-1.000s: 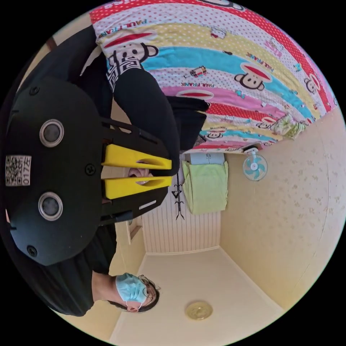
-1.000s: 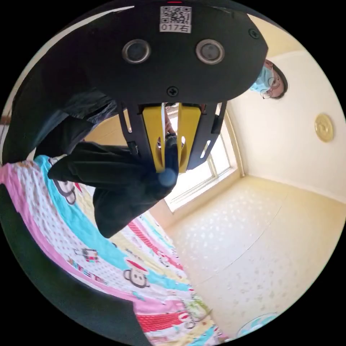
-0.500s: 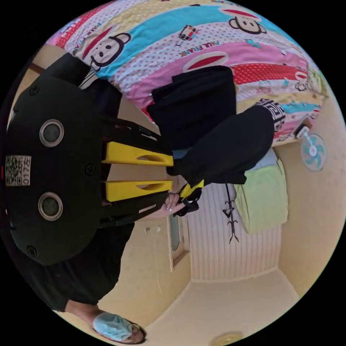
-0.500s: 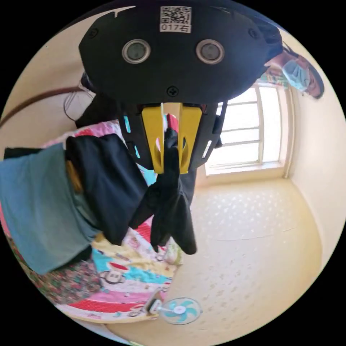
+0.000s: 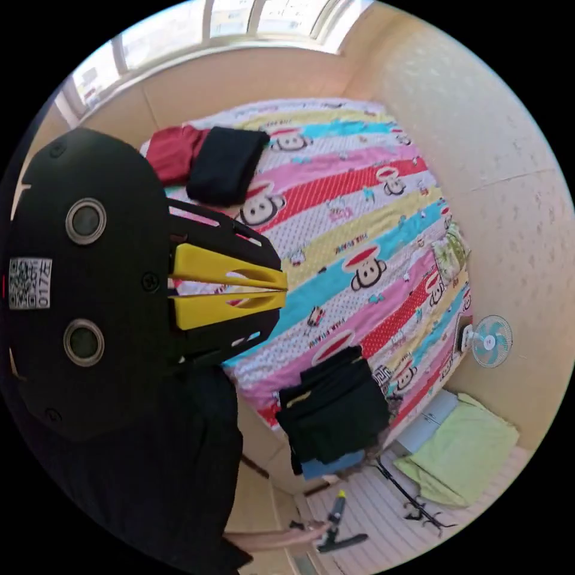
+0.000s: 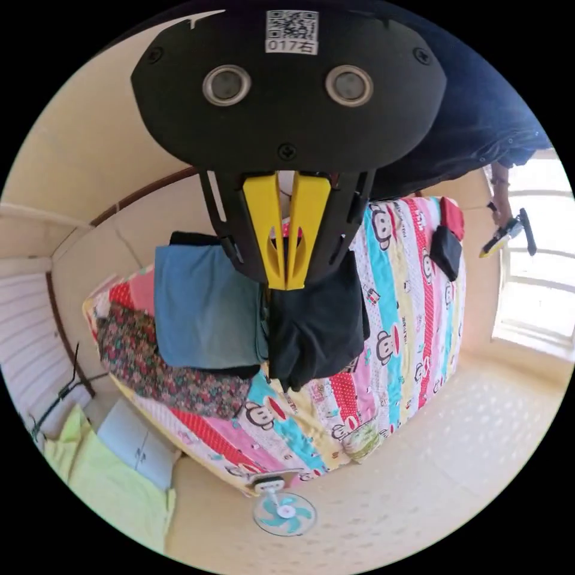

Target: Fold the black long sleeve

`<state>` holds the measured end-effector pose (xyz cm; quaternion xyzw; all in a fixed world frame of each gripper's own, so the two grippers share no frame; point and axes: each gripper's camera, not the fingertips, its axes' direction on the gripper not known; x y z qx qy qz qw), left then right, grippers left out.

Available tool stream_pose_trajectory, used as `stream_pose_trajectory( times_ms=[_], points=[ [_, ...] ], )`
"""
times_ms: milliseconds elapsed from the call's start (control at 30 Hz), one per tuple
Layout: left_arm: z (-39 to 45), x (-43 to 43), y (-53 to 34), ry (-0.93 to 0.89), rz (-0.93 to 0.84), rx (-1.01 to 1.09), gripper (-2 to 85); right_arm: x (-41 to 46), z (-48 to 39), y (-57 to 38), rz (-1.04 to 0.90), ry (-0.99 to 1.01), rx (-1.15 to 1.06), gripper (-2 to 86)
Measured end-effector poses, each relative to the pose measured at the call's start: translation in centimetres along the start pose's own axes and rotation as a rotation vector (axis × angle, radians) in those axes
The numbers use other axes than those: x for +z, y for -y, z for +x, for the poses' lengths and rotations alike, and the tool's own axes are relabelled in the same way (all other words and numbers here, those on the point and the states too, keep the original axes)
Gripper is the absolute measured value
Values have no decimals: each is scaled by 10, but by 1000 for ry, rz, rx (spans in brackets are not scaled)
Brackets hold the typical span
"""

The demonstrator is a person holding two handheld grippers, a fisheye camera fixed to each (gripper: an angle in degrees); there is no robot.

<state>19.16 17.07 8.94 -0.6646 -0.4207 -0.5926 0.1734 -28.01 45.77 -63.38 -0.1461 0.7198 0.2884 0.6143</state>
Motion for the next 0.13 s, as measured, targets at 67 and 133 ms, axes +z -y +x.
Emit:
stream_pose_trajectory(
  times_ms=[67,133],
  points=[
    [9,-20,-3,220,-64,97,-5,-8,-53,9,64,-47,-128,4],
    [14,-29,-10,369,-150,147,-6,-12,-120,12,137,-41,-297,3]
  ],
)
